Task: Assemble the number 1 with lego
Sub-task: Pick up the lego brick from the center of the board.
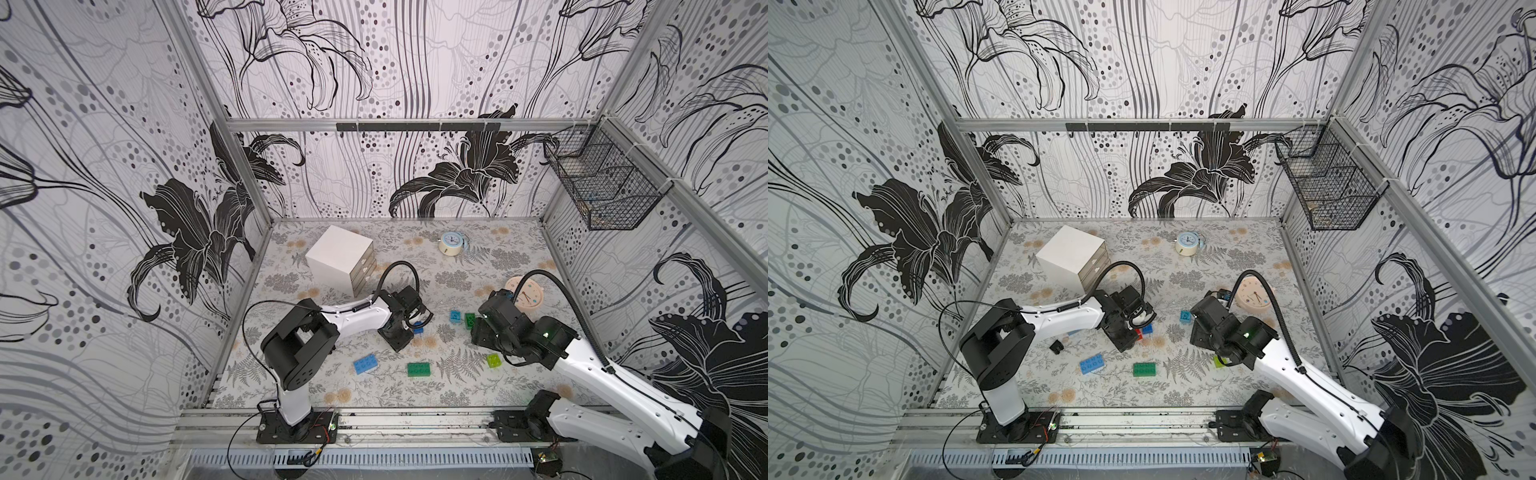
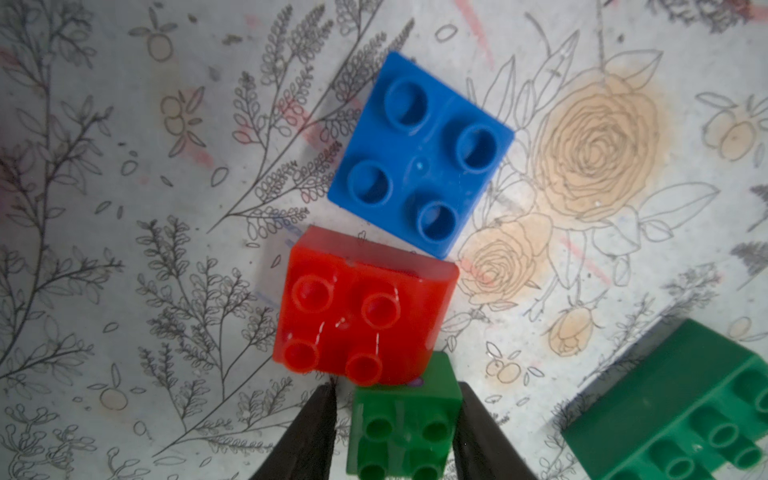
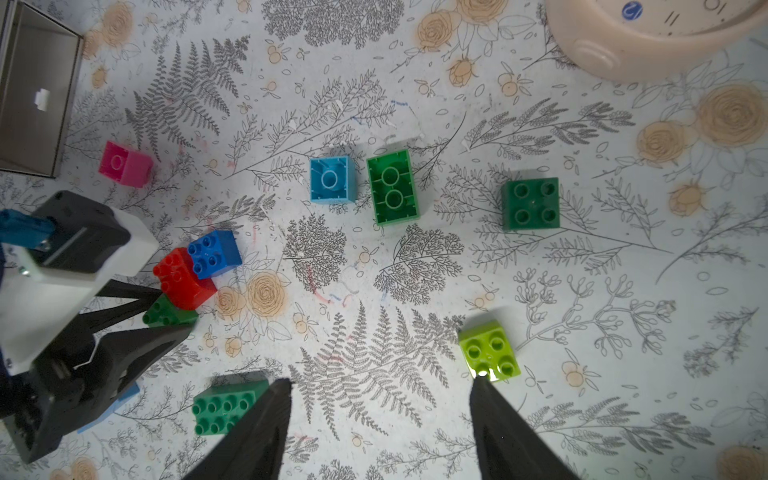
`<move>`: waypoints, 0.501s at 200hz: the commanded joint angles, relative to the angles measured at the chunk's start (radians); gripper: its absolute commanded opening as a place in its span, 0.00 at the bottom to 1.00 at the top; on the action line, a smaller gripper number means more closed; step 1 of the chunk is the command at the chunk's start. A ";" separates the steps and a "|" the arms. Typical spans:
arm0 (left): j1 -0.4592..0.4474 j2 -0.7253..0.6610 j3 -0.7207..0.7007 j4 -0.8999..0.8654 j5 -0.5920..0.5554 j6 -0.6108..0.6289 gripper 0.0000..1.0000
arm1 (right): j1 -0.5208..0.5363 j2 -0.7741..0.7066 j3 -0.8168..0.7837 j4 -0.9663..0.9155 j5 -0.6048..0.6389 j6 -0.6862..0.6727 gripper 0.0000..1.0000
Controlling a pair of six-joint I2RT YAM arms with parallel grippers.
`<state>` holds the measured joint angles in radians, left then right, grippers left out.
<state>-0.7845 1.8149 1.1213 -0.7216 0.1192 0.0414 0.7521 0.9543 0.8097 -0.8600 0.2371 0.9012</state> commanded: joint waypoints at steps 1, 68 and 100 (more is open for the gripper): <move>0.002 0.016 0.026 -0.021 0.004 0.039 0.45 | -0.003 -0.009 -0.024 -0.007 0.023 0.017 0.70; -0.005 -0.075 0.023 -0.050 -0.021 0.149 0.25 | -0.003 -0.015 -0.029 -0.011 0.030 0.024 0.69; -0.099 -0.226 -0.029 -0.048 0.047 0.351 0.23 | -0.004 -0.011 -0.027 -0.014 0.043 0.024 0.68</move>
<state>-0.8074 1.7134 1.1198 -0.7654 0.1139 0.2054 0.7521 0.9493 0.7959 -0.8604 0.2420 0.9054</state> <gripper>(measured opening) 0.347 0.684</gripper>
